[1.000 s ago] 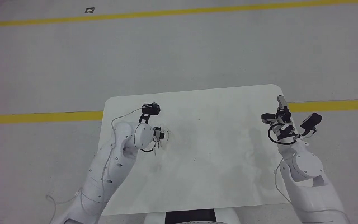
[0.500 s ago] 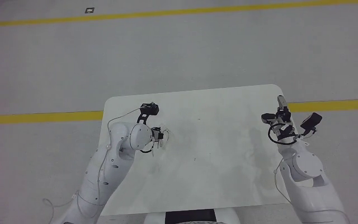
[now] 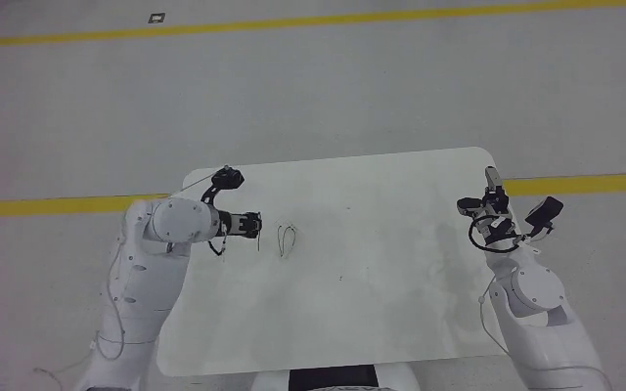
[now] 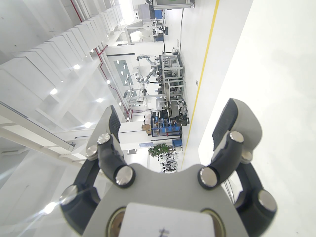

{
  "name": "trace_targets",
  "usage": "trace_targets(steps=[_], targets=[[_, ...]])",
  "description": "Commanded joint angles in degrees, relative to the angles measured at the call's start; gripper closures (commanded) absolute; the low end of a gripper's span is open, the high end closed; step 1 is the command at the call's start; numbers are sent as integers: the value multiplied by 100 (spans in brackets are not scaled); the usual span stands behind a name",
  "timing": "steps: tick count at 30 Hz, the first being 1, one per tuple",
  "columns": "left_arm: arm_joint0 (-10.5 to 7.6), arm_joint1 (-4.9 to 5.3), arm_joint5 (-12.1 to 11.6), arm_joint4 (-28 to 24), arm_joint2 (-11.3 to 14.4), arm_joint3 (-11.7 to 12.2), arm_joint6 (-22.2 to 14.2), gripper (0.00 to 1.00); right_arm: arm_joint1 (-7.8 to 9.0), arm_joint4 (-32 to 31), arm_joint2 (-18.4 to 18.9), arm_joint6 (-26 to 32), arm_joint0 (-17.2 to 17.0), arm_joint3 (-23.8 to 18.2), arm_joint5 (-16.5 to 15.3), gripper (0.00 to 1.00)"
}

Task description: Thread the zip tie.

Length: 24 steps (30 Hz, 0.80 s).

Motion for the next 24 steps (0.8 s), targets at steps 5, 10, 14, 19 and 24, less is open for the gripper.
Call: trace_targets(steps=[5,10,14,19,24], targets=[[-51,295,-1252,-1333,-18,662,6,100,0,0,0,0,0,0,0,0],[-344,609,-1786,-2240,439,1187,6,100,0,0,0,0,0,0,0,0],[-617,918,-1786,-3020,969,1376,6,100,0,0,0,0,0,0,0,0],[-888,1264,-1786,-3771,1527,1505,6,100,0,0,0,0,0,0,0,0],[-888,1264,-1786,-3771,1527,1505,6,100,0,0,0,0,0,0,0,0]])
